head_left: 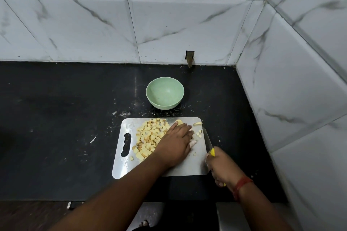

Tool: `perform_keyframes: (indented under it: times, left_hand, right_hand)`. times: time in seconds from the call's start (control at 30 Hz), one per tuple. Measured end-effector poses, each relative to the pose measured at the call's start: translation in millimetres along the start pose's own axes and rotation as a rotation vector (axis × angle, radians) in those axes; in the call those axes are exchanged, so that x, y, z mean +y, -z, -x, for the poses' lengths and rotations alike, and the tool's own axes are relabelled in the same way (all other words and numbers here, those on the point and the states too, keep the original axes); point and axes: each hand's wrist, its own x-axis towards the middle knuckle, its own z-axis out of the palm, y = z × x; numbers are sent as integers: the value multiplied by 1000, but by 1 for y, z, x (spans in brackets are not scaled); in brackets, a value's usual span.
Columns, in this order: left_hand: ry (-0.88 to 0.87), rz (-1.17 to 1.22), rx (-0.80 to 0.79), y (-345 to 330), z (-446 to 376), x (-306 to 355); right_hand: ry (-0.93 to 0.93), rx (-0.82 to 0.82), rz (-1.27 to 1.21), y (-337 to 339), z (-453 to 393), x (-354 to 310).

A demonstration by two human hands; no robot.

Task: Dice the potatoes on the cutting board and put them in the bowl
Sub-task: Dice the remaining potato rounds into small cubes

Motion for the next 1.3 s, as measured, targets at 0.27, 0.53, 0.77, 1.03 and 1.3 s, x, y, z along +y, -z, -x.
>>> perform_keyframes:
  times: [0.27, 0.53, 0.77, 1.03, 1.3]
  left_hand:
    - [-187, -281, -209, -6, -26, 19]
    - [-99, -298, -174, -9, 4, 2]
    - [20, -140, -75, -2, -34, 12]
    - [-31, -77, -99, 0, -34, 0]
    - [-112, -9, -82, -4, -22, -8]
  right_hand:
    - [-21, -4, -311, 11, 4, -2]
    - [-30, 2, -249, 18, 5, 0]
    - [-9, 7, -115, 15, -8, 0]
    - [-8, 0, -40, 18, -8, 0]
    - [44, 17, 190, 11, -7, -7]
